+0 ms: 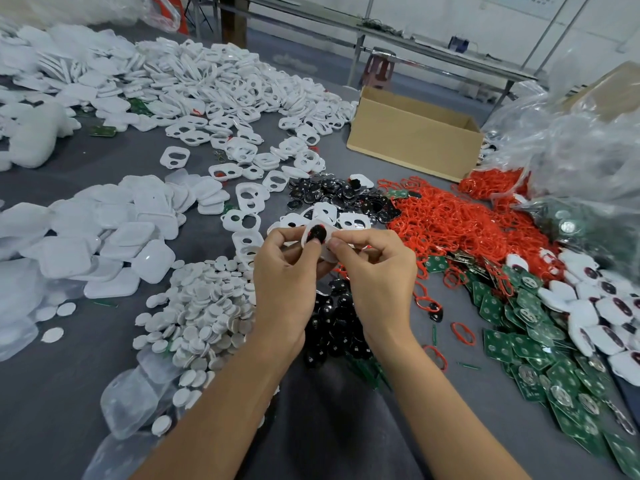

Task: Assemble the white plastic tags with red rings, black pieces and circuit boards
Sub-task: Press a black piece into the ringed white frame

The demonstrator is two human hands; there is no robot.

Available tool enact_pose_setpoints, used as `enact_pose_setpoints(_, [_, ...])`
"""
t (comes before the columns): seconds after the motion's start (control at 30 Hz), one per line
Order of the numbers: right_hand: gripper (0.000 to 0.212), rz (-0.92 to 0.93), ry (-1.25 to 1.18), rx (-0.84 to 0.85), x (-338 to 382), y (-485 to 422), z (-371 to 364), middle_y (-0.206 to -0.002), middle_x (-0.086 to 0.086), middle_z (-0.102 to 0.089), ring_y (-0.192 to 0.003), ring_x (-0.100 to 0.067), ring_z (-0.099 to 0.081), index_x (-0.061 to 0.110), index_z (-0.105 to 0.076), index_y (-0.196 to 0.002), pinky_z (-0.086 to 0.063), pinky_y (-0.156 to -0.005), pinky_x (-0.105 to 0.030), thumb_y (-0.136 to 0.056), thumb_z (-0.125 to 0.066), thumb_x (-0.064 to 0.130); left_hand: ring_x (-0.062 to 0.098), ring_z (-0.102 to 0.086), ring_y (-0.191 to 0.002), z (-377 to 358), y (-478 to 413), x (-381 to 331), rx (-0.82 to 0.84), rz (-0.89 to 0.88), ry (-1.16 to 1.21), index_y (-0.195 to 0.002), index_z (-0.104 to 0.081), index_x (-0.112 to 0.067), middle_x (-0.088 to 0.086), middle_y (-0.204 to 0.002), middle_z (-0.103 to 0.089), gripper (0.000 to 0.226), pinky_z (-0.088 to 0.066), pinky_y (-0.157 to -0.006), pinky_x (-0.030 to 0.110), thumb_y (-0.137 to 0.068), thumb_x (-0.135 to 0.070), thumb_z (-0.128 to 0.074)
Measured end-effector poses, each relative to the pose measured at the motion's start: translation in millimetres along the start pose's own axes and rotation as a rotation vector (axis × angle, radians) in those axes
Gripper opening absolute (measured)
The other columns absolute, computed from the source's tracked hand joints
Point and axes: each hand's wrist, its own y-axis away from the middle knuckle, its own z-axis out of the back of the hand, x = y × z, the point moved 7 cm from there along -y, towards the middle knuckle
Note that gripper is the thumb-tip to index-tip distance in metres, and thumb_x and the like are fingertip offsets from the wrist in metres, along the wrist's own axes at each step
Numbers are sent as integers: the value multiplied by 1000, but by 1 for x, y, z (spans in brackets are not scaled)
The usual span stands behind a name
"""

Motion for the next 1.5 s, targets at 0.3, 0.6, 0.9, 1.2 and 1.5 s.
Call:
enact_pose_setpoints(0.3, [25,-13,-76,-29,-5,1,-3,-81,-6,-70,-60,-7,-65,20,-67,-68,-49,-60,-19,-75,-75,-3,8,-70,-62,-1,1,1,12,7,-1,-96,-57,-7,-1,-64,-71,9,-54,-59,17,-93,1,-60])
enact_pose_setpoints(0.6, [30,-93,-171,1,-7,0,-6,-69,3,-67,-60,-35,-65,17,-62,-60,-54,-59,-51,-77,-70,-6,8,-70,-63,-5,3,-1,62,-24,-17,-94,-57,-10,-2,-66,-71,10,-54,-60,16,-95,0,-57])
enact_pose_setpoints(0.9, [26,1,-81,-22,-3,3,-7,-68,-11,-57,-56,-35,-56,11,-56,-62,-47,-54,-44,-77,-65,-8,12,-70,-62,-3,2,1,38,4,-27,-96,-59,-7,5,-71,-71,9,-53,-57,18,-91,-5,-65])
enact_pose_setpoints(1.2, [10,136,222,103,12,5,-9,-64,6,-68,-58,-8,-61,14,-71,-68,-47,-58,-18,-75,-73,8,21,-72,-65,12,-6,4,-62,7,-215,-85,-61,-10,18,-82,-72,11,-54,-55,23,-89,-2,-67])
enact_pose_setpoints(1.5, [21,12,360,291,7,-11,-3,-66,7,-61,-54,0,-51,21,-58,-81,-41,-55,-15,-75,-76,11,30,-72,-71,8,-5,6,-17,-6,-325,-89,-65,-8,15,-76,-73,6,-60,-75,50,-88,-3,-67])
